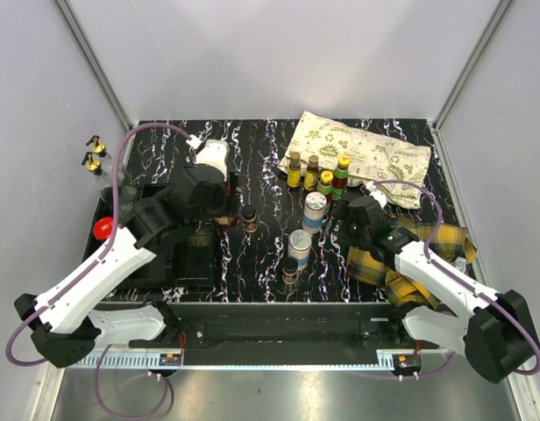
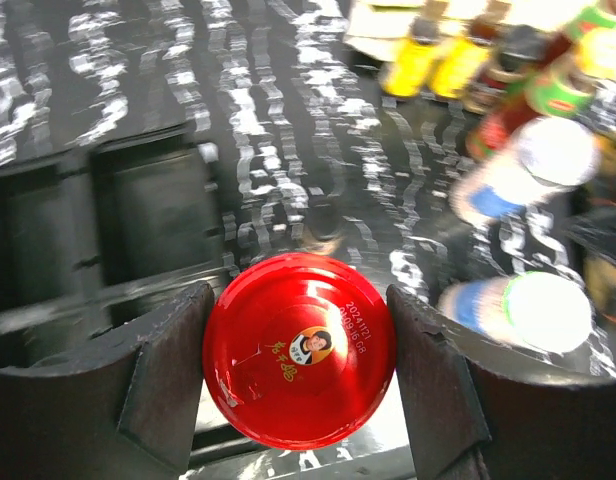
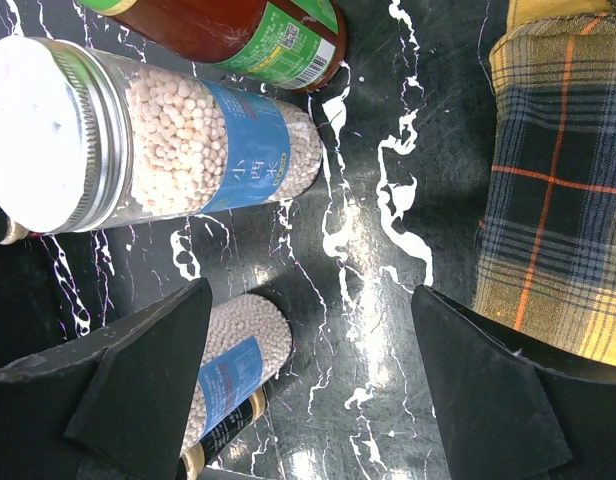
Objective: Organize the condiment bottles
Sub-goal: Place the bottle in the storage box.
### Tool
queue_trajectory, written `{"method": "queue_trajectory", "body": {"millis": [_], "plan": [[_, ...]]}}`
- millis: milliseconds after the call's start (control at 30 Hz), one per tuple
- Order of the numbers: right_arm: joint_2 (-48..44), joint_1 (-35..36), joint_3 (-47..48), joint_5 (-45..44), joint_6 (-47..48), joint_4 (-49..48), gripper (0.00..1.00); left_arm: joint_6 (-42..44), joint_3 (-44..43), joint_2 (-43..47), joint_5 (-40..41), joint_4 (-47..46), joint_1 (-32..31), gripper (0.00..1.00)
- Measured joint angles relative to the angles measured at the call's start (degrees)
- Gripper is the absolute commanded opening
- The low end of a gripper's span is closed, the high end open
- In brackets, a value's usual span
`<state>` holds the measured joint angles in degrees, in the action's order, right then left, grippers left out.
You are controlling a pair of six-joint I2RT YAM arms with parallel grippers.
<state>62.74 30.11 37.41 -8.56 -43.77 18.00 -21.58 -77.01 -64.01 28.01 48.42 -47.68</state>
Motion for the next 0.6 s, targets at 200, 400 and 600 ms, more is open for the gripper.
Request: {"method": "queue_trajectory", "body": {"millis": [200, 400, 600], "plan": [[0.81, 0.0, 0.02, -0.02, 1.14, -0.02, 0.91, -3.02, 3.06, 2.21, 3.85, 3.34, 6.38, 0.0], [2.19, 0.0, 0.02, -0.02, 1.99, -0.02, 0.92, -5.14, 7.61, 7.06, 5.66, 7.02, 12.33, 0.0], [4.2, 0.0, 0.09, 0.02, 2.82, -0.04, 0.92, -7.26, 9.55, 13.84, 6.93, 10.34, 19.34, 0.0]]}}
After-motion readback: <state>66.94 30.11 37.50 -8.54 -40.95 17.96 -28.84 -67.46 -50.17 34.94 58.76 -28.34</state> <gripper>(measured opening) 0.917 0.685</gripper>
